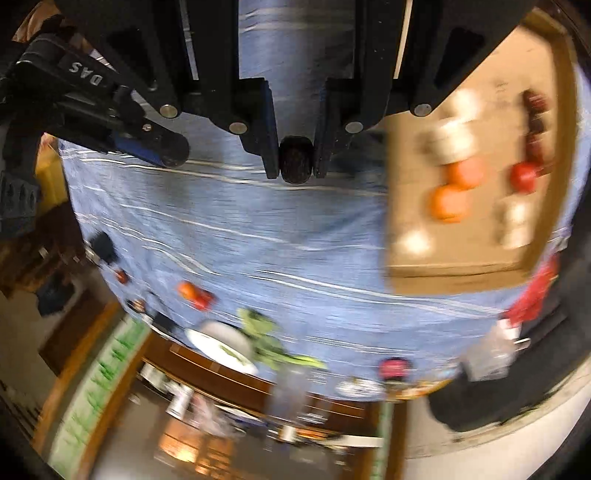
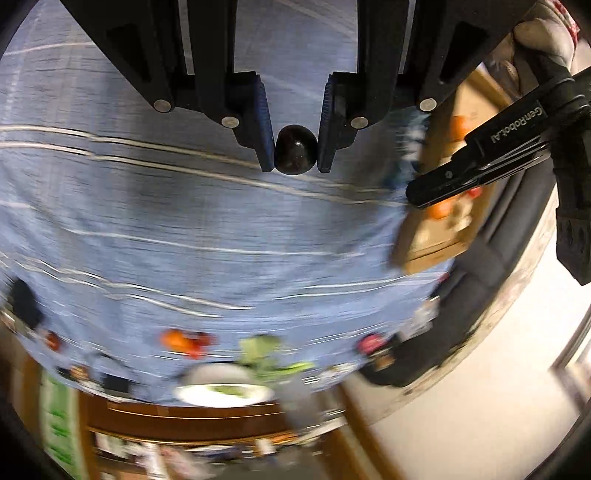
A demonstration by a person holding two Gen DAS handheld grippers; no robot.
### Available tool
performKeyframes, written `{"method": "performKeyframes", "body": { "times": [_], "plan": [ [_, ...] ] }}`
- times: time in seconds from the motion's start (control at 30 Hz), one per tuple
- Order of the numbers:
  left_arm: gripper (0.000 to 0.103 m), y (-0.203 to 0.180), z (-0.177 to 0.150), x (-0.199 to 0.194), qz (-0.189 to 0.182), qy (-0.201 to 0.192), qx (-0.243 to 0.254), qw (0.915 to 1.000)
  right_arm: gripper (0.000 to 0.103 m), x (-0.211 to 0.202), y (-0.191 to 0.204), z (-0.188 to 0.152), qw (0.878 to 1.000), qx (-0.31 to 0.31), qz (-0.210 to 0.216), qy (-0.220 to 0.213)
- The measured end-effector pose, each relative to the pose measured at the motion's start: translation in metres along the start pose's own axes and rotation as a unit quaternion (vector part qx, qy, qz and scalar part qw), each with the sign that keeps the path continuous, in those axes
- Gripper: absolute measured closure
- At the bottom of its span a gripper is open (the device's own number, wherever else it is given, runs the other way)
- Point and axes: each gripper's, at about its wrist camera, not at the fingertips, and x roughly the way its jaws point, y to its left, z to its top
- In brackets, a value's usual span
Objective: Organize fruits
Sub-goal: 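Carry both plums into the box and open both grippers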
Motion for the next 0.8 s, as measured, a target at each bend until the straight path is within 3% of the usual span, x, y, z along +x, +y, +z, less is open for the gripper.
{"method": "performKeyframes", "body": {
  "times": [0.17,0.33,0.6,0.8],
  "plan": [
    [0.085,0.076,-0.017,-0.025,0.054,0.001,-0.054,0.9971,0.077,0.023,0.077,0.000,0.997,-0.060,0.052,0.023],
    [0.085,0.129,-0.041,-0.026,0.090,0.022,-0.081,0.9924,0.077,0.051,0.129,-0.013,0.991,-0.101,0.072,0.051],
    [0.085,0.155,-0.059,-0.017,0.087,0.048,-0.081,0.9917,0.077,0.089,0.166,-0.036,0.984,-0.149,0.049,0.082],
    [0.085,0.157,-0.057,-0.011,0.079,0.053,-0.077,0.9924,0.075,0.098,0.173,-0.035,0.985,-0.156,0.024,0.074]
  ]
}}
